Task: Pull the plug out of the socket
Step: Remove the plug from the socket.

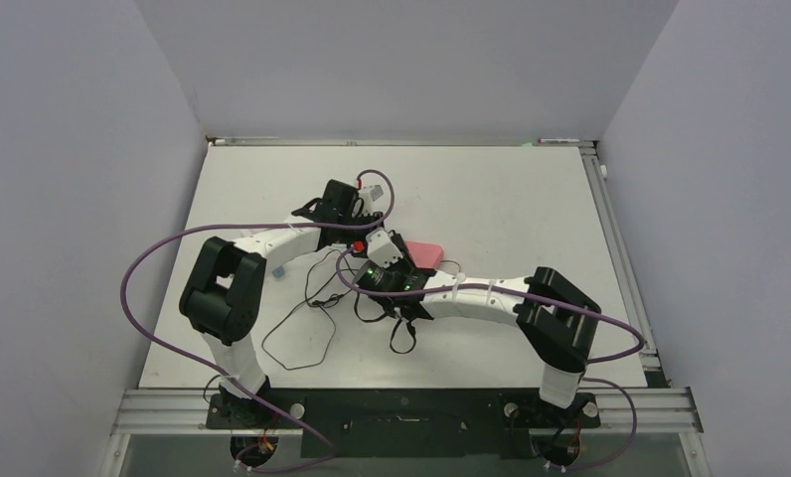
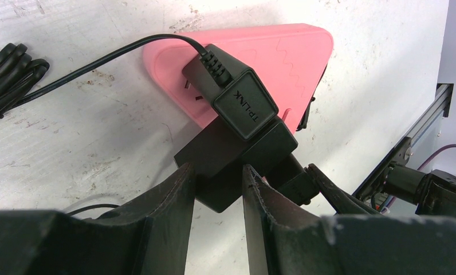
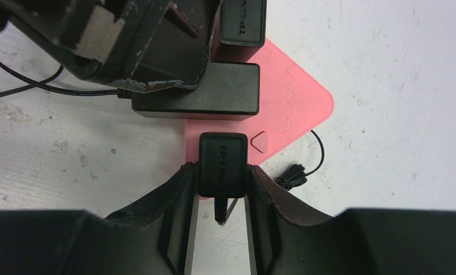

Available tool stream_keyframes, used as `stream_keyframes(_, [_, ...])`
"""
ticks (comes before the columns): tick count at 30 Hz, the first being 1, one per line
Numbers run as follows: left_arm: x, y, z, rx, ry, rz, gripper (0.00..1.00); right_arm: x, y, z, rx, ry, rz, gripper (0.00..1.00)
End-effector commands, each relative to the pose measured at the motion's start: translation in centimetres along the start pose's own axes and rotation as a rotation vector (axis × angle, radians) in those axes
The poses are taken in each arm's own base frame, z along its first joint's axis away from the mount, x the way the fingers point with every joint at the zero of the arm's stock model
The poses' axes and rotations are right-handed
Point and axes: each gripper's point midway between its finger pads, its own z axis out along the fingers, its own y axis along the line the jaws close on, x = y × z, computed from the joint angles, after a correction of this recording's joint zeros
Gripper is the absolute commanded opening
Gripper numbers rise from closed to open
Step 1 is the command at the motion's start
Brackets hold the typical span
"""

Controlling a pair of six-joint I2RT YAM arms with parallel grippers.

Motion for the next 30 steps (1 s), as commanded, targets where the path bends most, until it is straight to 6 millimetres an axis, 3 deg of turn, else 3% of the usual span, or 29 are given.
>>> stream_keyframes(1, [2.6,2.5,1.2,-0.099,0.083,-0.004,0.31,-4.1,1.1,-1.4,-0.088,-0.101,0.103,0.05])
stream_keyframes(11, [2.7,2.6,1.3,-0.102,0.088,-0.006,0.31,-4.2,-0.5,-0.5,-0.226,-0.082,0.257,0.05])
stream_keyframes(30, [2.9,2.6,1.4,-0.103,0.093,-0.002,0.31,-3.1,-1.9,0.9,-0.319,-0.025,0.377,0.05])
